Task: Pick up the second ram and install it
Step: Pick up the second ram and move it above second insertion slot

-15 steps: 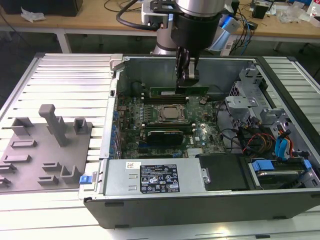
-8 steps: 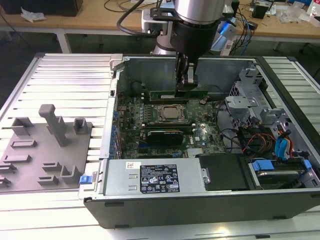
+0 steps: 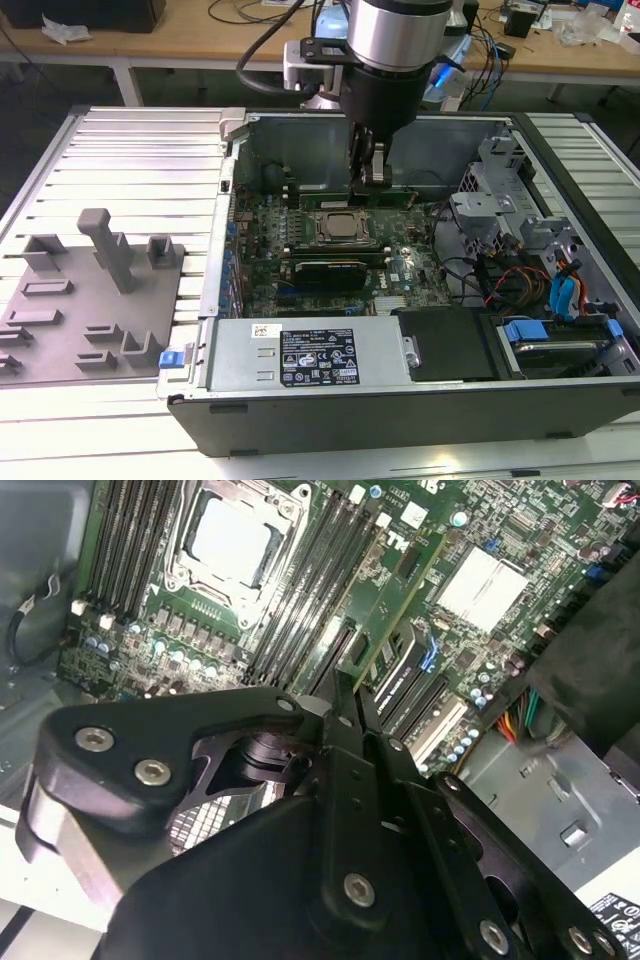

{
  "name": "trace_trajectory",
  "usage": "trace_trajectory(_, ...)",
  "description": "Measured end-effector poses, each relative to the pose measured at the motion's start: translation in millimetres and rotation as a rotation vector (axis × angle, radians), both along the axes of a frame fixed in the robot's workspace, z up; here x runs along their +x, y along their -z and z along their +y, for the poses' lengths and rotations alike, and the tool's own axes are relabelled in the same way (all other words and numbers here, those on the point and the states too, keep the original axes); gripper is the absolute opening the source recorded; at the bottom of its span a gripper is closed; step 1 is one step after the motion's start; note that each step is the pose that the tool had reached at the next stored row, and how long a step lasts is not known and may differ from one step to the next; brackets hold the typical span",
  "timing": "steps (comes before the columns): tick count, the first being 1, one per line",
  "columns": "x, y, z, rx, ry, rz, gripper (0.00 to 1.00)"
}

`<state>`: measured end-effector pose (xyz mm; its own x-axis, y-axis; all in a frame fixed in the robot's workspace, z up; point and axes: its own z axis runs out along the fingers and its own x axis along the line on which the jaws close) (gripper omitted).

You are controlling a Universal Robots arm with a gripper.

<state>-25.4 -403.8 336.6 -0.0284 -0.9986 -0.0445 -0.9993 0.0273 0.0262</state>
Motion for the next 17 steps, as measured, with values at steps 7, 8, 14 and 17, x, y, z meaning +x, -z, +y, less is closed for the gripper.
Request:
trace_trajectory(7, 0.0, 8.8, 6.3, 0.0001, 0.000, 0.0000, 0.14)
trace_trajectory(8, 0.0, 9.4, 7.8, 0.0000, 0.000, 0.0000, 0.14)
trace_trajectory(14, 0.0, 10.1, 8.7, 0.0000, 0.000, 0.0000, 0.14)
trace_trajectory(17, 0.0, 10.2, 8.7, 0.0000, 0.000, 0.0000, 0.14)
